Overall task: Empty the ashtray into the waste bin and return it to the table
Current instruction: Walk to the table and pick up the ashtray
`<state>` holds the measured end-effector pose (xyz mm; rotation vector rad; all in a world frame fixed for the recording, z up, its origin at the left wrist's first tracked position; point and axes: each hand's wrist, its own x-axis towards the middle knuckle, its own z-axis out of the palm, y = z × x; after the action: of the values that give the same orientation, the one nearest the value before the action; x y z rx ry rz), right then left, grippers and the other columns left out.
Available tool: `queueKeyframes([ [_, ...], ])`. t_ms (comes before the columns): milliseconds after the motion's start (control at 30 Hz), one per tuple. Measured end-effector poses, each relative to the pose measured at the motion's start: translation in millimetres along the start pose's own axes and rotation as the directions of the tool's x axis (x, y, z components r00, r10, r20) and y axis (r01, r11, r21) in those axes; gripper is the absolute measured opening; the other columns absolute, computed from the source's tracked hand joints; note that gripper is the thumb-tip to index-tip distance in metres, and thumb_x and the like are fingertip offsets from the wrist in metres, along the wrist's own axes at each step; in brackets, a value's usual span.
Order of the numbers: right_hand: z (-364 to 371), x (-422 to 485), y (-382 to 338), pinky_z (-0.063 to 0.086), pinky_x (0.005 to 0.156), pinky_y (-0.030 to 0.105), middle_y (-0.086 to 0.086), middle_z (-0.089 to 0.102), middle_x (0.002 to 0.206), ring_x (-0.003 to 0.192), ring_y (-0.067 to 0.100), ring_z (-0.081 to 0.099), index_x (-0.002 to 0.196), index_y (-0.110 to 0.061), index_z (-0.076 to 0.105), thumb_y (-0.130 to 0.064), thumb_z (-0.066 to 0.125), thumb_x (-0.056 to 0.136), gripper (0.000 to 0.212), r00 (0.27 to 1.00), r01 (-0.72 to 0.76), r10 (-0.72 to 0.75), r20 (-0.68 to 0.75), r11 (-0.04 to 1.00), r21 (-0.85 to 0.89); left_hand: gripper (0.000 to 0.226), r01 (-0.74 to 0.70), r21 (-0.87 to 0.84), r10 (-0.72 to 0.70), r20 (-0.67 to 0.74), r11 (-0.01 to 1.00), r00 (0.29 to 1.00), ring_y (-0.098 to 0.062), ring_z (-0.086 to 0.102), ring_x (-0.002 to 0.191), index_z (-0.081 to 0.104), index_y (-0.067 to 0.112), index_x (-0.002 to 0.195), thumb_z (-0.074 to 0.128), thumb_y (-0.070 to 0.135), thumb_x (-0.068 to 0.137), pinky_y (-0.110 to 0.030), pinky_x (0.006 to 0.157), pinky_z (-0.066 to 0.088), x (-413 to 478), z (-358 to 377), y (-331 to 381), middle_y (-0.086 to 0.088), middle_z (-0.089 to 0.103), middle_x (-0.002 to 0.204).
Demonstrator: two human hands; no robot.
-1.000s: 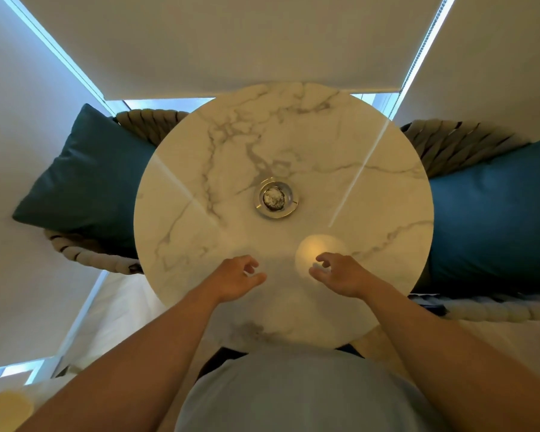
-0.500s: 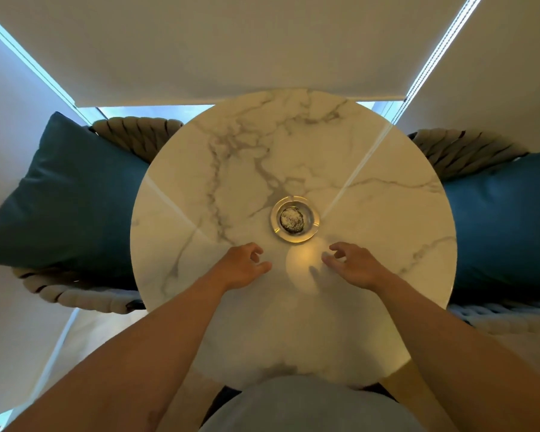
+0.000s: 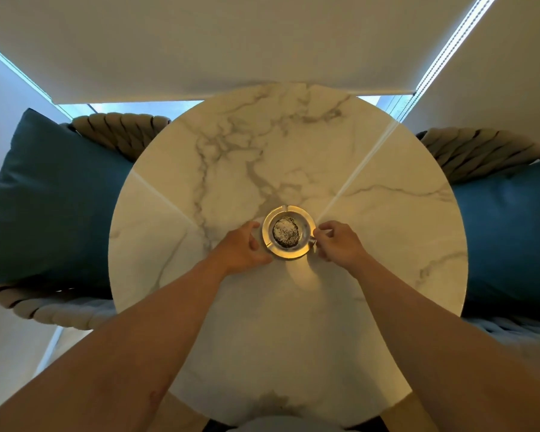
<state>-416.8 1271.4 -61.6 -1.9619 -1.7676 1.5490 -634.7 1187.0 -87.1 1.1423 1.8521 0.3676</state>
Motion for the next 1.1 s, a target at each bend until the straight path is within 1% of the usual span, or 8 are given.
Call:
queueKeyframes([
  [100,0.8,8.3,-4.1,0.052,0.093,0.051,0.022,0.070,0.110,0.102,0.038,0.066,0.115,-0.008,0.063,-0.026,0.056,0.092,0.030,1.000,-0.011,0.012,-0.008,0.999,0.032,0.093,-0.044,0.027,0.044,0.011,0.999,0.999,-0.007,0.062,0.077,0.042,0.038,0.130,0.090,0.041,0.050,-0.019,0.065,0.043,7.4,3.1,12.7,0.018,0.060,0.080],
  [200,3.5,12.1,-8.8,0.052,0.093,0.052,0.019,0.070,0.110,0.102,0.037,0.066,0.115,-0.009,0.062,-0.020,0.056,0.090,0.028,1.000,-0.011,0.011,0.008,0.999,0.031,0.103,-0.055,0.053,0.053,0.027,0.997,0.998,-0.012,0.066,0.092,0.033,0.051,0.126,0.081,0.054,0.035,-0.030,0.077,0.052,9.1,4.0,26.3,0.017,0.068,0.097],
  [333,7.4,14.6,-12.0,0.053,0.090,0.053,0.013,0.069,0.099,0.097,0.037,0.067,0.114,-0.011,0.061,-0.012,0.053,0.089,0.026,1.000,-0.004,0.004,0.011,1.000,0.025,0.112,-0.017,0.160,0.017,-0.002,0.987,1.000,-0.023,0.065,0.107,0.030,0.046,0.132,0.080,0.055,0.032,-0.042,0.087,0.053,9.3,4.2,37.3,0.006,0.069,0.116],
  [467,11.7,18.0,-13.0,0.053,0.089,0.054,0.017,0.071,0.097,0.094,0.038,0.068,0.110,-0.010,0.061,-0.007,0.050,0.088,0.025,1.000,-0.007,0.007,-0.007,0.999,0.050,0.113,0.028,0.228,-0.022,-0.029,0.973,0.999,-0.027,0.064,0.108,0.028,0.044,0.136,0.083,0.055,0.038,-0.039,0.084,0.051,12.6,5.6,38.9,0.002,0.067,0.118],
  [600,15.1,20.5,-13.8,0.054,0.086,0.053,0.007,0.068,0.080,0.088,0.036,0.068,0.104,-0.009,0.063,-0.007,0.048,0.088,0.022,0.999,0.006,-0.003,-0.050,0.998,0.055,0.109,0.046,0.279,-0.029,-0.064,0.959,0.998,-0.028,0.065,0.105,0.027,0.045,0.134,0.085,0.053,0.043,-0.036,0.078,0.048,16.3,6.5,38.8,0.001,0.068,0.113],
  [800,17.2,18.9,-7.9,0.055,0.087,0.052,0.017,0.071,0.092,0.089,0.038,0.069,0.106,-0.009,0.062,0.000,0.047,0.087,0.027,0.999,0.014,-0.011,-0.053,0.999,0.049,0.111,0.045,0.300,-0.031,-0.052,0.953,0.998,-0.028,0.065,0.105,0.026,0.044,0.135,0.085,0.055,0.042,-0.038,0.080,0.050,8.0,3.7,39.7,0.000,0.067,0.113],
  [967,16.1,9.7,-4.5,0.060,0.073,0.047,0.021,0.071,0.087,0.074,0.035,0.070,0.103,-0.011,0.063,0.002,0.047,0.087,0.027,0.998,0.025,-0.021,-0.057,0.998,0.059,0.111,0.037,0.268,-0.026,-0.045,0.963,0.999,-0.025,0.065,0.105,0.029,0.046,0.131,0.077,0.061,0.032,-0.036,0.079,0.051,-7.6,1.2,44.1,0.004,0.068,0.113],
  [1100,14.6,-1.0,-6.5,0.057,0.051,0.032,0.024,0.069,0.090,0.058,0.028,0.066,0.101,-0.011,0.062,0.003,0.044,0.090,0.025,0.999,0.032,-0.027,-0.047,0.996,0.089,0.114,0.010,0.213,0.004,-0.061,0.977,0.998,-0.024,0.064,0.108,0.030,0.048,0.132,0.070,0.069,0.028,-0.037,0.081,0.051,-21.8,-1.9,45.6,0.006,0.068,0.116],
])
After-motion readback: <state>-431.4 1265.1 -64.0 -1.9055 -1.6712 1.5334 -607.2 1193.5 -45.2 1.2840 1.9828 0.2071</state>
